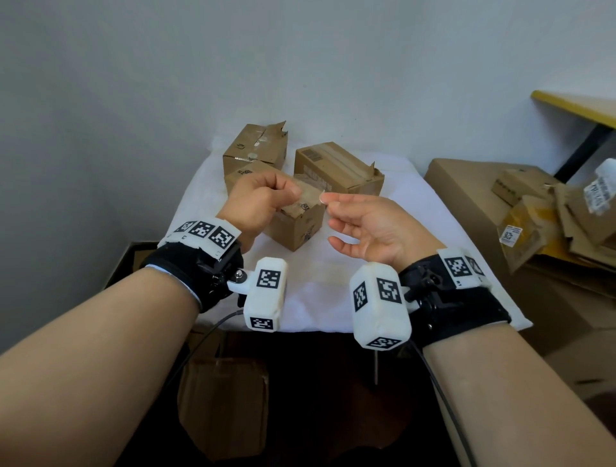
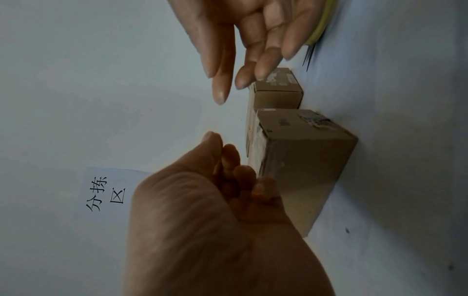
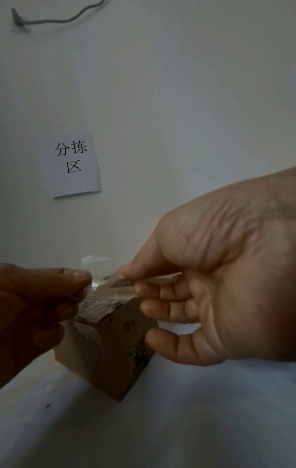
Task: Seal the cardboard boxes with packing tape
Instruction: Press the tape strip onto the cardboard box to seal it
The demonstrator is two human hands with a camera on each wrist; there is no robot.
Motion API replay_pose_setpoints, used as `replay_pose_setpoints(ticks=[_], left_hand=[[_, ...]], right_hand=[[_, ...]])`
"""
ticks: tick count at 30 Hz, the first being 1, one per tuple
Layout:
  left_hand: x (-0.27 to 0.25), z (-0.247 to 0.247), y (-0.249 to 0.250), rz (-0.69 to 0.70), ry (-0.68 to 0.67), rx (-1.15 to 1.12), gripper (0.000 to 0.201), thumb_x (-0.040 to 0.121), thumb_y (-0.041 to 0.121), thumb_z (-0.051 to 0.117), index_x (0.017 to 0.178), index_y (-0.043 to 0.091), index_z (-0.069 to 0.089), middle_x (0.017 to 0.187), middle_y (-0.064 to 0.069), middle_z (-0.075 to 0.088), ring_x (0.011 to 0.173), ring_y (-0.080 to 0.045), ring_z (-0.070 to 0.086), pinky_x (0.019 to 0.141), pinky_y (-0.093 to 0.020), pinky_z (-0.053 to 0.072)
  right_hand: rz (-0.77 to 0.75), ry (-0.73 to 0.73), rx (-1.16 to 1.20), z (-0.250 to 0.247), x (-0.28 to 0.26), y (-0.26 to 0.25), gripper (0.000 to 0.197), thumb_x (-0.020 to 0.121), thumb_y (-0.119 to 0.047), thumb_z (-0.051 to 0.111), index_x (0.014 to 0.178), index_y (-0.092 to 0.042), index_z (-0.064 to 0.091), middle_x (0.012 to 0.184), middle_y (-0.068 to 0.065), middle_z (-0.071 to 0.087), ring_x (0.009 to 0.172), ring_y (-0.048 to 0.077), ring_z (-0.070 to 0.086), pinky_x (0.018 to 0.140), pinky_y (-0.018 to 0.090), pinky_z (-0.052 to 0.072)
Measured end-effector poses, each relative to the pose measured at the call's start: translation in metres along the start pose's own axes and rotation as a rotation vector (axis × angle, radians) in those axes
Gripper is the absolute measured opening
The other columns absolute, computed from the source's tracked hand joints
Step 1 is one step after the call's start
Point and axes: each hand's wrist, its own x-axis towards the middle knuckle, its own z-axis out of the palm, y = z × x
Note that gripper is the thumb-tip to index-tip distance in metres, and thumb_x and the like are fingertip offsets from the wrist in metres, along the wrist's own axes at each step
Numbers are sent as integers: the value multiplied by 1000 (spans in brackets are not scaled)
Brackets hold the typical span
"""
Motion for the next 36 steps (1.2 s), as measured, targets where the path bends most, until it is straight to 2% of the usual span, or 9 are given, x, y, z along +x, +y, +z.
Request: replay_pose_setpoints(ticks=[8, 15, 18, 20, 22, 25, 27, 31, 36], left_hand=[[-4, 2, 2, -6, -30, 69, 17, 90, 4, 66, 75, 12, 69, 71, -1, 65, 49, 3, 51, 47, -10, 37], [-7, 0, 5, -27, -1, 125, 20, 96, 11, 58, 96, 2, 77, 82, -13, 68, 46, 2, 49, 45, -10, 34], [-7, -1, 4, -17, 17, 144, 20, 95, 9, 59, 99, 3, 77, 80, -6, 70, 48, 4, 51, 46, -10, 35], [-4, -1, 2, -17, 44, 169, 20, 91, 7, 61, 104, 6, 77, 80, 4, 73, 63, 5, 59, 56, -10, 40], [1, -5, -2, -4, 73, 243, 29, 88, 11, 67, 116, 15, 73, 101, 4, 72, 92, -5, 64, 75, -14, 44], [5, -11, -9, 61, 34, 425, 48, 82, 22, 77, 128, 27, 66, 122, 3, 58, 113, -12, 55, 99, -28, 45], [5, -10, -14, 99, -23, 630, 59, 79, 31, 79, 134, 35, 59, 137, 3, 46, 131, -19, 40, 113, -40, 34], [4, -4, -25, 177, -109, 949, 75, 75, 39, 81, 142, 38, 48, 155, 10, 34, 146, -17, 18, 118, -45, 16], [11, -14, -29, 240, -151, 768, 64, 77, 2, 72, 134, 27, 60, 144, 8, 51, 134, -15, 44, 115, -36, 32]], right_hand=[[-37, 82, -87, -3, 1, 1, 9, 90, -21, 77, 98, -21, 75, 94, -5, 68, 93, 13, 62, 80, 36, 58], [-122, 185, -168, 0, 3, 2, 9, 92, -24, 75, 98, -19, 71, 99, -6, 68, 95, 10, 62, 82, 32, 57], [-135, 205, -188, 4, 5, 2, 8, 94, -23, 74, 99, -18, 70, 98, -5, 68, 94, 10, 61, 83, 31, 56], [-146, 229, -181, 4, 6, 1, 5, 94, -22, 73, 96, -19, 69, 98, -4, 68, 94, 10, 62, 81, 30, 56], [-161, 250, -177, 3, 7, -1, 5, 95, -23, 73, 95, -20, 68, 100, -4, 69, 96, 11, 64, 79, 29, 56], [-157, 234, -211, 3, 8, -2, 6, 95, -25, 72, 98, -20, 69, 106, -3, 70, 101, 11, 65, 83, 32, 57], [-138, 210, -243, 4, 8, -2, 6, 96, -26, 71, 99, -21, 69, 109, -3, 70, 101, 11, 64, 85, 33, 57], [-112, 179, -308, 7, 8, 1, 15, 93, -33, 74, 98, -20, 68, 109, -3, 69, 100, 9, 63, 90, 36, 57], [-97, 172, -341, 11, 8, 3, 21, 90, -34, 77, 101, -18, 70, 112, -2, 70, 100, 9, 63, 86, 35, 56]])
